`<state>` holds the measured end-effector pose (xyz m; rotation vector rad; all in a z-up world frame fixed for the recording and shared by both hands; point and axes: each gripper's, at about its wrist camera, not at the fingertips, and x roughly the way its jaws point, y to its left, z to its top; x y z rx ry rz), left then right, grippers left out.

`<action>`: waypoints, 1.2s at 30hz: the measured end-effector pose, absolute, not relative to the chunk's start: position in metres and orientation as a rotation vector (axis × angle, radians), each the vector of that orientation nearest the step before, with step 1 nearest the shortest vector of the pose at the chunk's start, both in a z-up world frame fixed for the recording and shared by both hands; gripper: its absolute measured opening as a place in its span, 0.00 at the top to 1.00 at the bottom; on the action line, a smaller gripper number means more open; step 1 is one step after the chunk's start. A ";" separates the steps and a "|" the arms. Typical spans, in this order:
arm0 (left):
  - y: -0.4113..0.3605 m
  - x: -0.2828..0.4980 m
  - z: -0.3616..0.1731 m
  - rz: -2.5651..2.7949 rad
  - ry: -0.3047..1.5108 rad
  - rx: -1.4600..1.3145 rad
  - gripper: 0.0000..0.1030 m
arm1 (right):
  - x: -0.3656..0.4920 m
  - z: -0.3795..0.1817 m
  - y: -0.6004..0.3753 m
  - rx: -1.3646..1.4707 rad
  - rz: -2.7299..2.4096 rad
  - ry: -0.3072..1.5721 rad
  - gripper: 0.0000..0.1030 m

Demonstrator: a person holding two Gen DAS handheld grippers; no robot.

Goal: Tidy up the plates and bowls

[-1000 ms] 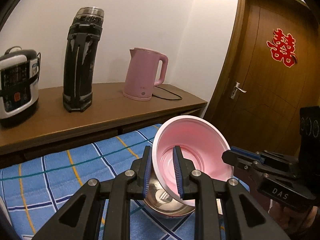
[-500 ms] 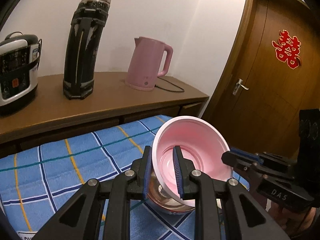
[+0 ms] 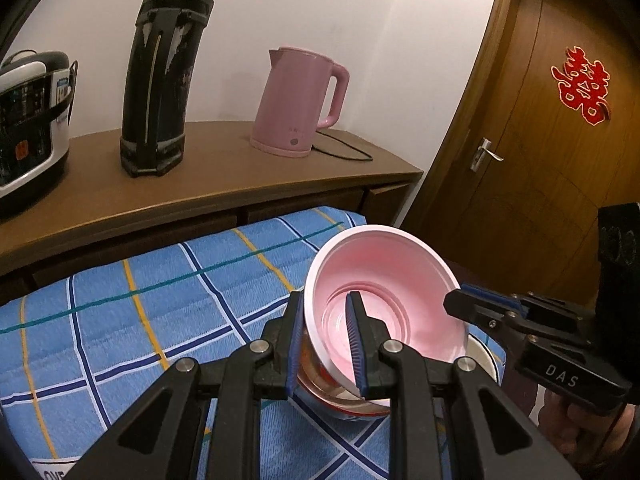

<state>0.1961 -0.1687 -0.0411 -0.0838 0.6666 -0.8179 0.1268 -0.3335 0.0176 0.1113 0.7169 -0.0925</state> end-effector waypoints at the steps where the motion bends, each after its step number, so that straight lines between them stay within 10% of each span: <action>1: -0.169 0.196 -0.042 -0.819 0.669 -0.084 0.77 | 0.127 0.018 -0.334 0.110 -0.093 0.717 0.86; 36: -0.178 0.202 -0.058 -0.830 0.757 -0.051 0.77 | 0.150 -0.007 -0.347 0.105 -0.108 0.821 0.85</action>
